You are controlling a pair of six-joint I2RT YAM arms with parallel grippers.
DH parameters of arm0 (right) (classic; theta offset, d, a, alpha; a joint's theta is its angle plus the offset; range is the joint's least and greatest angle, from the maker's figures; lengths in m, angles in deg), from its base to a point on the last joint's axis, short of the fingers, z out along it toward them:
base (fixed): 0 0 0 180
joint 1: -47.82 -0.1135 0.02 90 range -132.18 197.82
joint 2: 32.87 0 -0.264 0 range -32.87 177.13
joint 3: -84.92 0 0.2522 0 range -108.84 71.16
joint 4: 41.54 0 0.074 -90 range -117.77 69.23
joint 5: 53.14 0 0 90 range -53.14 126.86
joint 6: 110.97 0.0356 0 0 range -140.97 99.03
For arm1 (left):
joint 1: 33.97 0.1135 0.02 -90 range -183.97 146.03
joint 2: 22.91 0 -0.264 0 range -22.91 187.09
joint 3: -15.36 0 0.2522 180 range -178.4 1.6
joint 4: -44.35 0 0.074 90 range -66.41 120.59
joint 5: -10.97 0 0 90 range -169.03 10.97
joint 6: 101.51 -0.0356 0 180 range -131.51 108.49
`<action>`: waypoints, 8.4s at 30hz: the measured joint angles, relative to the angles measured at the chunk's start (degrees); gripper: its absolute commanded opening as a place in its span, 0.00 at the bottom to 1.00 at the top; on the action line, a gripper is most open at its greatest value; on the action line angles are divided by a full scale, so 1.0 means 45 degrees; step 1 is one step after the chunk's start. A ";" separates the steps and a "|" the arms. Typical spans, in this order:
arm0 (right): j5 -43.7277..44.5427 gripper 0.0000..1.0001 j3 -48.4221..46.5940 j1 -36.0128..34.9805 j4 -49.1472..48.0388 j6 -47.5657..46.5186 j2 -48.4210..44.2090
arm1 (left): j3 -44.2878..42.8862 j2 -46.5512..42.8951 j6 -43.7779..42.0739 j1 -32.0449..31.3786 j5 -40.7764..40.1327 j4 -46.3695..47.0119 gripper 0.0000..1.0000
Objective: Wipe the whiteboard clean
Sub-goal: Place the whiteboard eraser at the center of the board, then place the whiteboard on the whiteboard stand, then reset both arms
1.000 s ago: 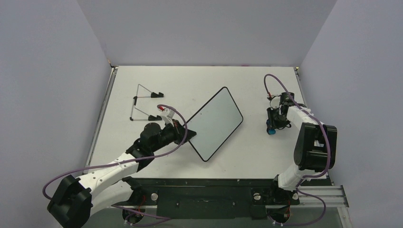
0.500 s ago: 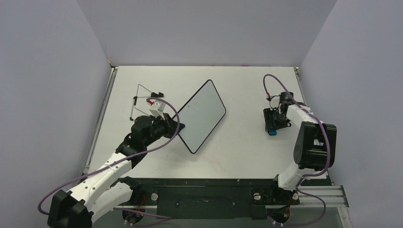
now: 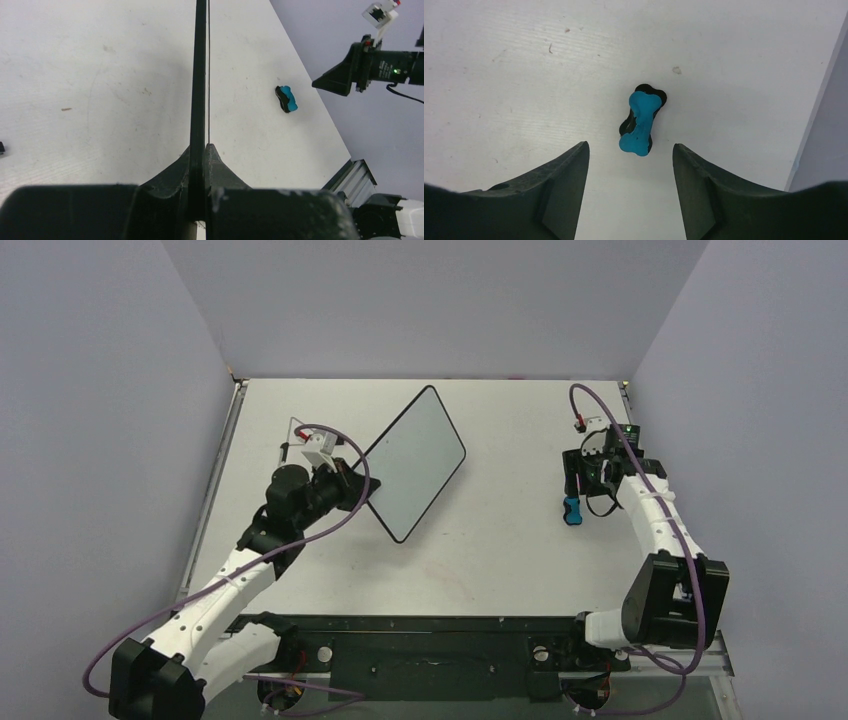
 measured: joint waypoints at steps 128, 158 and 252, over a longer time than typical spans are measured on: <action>-0.5226 0.81 0.1880 -0.2103 0.1263 -0.3832 -0.3279 | -0.0593 -0.4449 -0.3225 0.5765 -0.3978 -0.4070 0.55; -0.4085 0.85 0.2773 0.1481 -0.0345 -0.2540 -0.7028 | -0.1078 -0.4988 -0.1569 0.4153 0.2482 -0.3623 0.59; -0.2939 0.87 0.3662 0.2657 -0.3687 0.3803 -0.7538 | 0.1719 -0.6557 -0.2929 0.3599 -0.1909 -0.3803 0.67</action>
